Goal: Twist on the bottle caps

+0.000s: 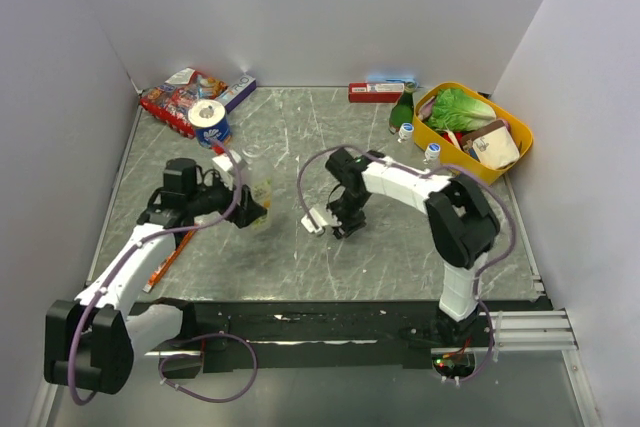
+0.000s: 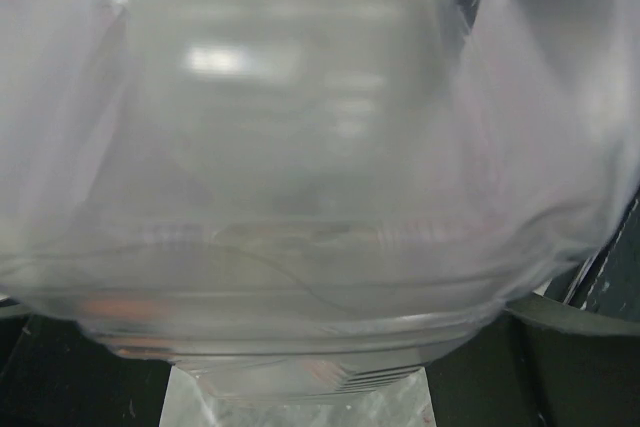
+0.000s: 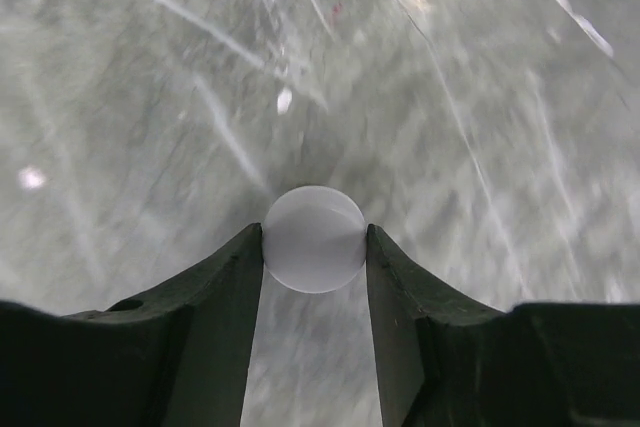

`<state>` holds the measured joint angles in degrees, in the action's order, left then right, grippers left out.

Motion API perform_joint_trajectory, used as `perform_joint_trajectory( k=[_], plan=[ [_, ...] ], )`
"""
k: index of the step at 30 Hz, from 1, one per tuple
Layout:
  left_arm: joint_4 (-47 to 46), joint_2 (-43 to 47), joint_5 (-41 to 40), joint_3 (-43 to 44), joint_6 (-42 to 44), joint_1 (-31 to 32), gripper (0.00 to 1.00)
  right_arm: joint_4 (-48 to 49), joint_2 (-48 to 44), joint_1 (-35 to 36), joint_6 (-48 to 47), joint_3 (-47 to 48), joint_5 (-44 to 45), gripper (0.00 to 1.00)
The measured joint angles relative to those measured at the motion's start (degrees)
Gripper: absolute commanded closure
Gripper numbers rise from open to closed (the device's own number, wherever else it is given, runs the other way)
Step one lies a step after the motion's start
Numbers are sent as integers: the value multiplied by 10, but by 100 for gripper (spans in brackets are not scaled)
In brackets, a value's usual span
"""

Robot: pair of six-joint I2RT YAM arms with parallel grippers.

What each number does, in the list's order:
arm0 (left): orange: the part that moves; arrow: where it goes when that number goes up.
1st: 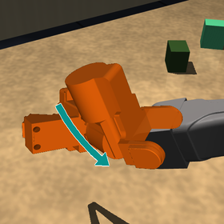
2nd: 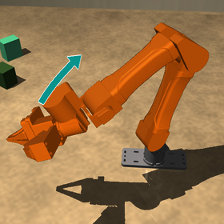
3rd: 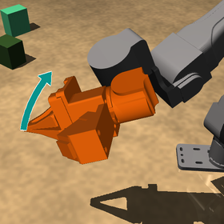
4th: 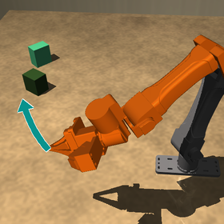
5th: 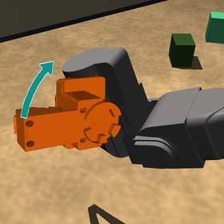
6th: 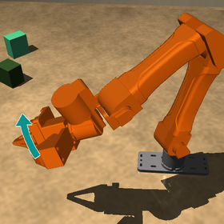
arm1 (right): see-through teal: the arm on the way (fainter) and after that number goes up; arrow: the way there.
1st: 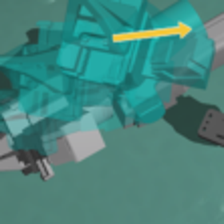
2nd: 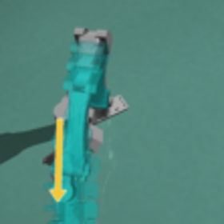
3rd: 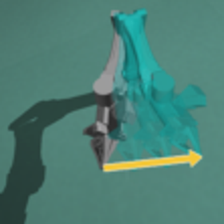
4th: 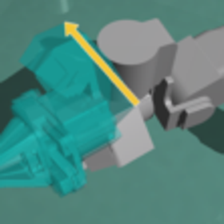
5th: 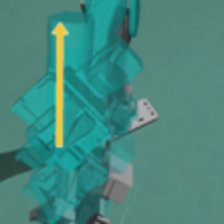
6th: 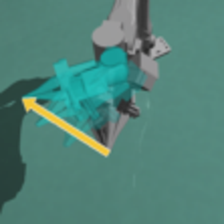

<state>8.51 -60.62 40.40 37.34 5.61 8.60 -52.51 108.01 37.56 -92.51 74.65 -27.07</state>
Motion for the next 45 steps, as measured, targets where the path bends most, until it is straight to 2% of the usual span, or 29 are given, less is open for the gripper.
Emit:
perform_joint_trajectory(
  k=[3, 7, 13, 20, 26, 45],
  plan=[
    [-16, -9, 7, -9, 49, 54, 99, -39, -58, -21, 24, 19, -7, 69],
    [-57, -28, 14, -30, 118, 131, 99, -110, -183, -39, 53, 106, -26, 68],
    [-156, -70, 16, -85, 174, 218, 99, -191, -286, 6, 92, 230, -53, 68],
    [-284, -98, 2, -127, 191, 256, 99, -230, -231, 60, 125, 318, -55, 66],
    [-376, -107, -9, -162, 192, 279, 99, -236, -184, 101, 133, 324, -52, 66],
    [-428, -108, -22, -172, 155, 283, 99, -243, -171, 136, 86, 319, -18, 65]
  ],
)
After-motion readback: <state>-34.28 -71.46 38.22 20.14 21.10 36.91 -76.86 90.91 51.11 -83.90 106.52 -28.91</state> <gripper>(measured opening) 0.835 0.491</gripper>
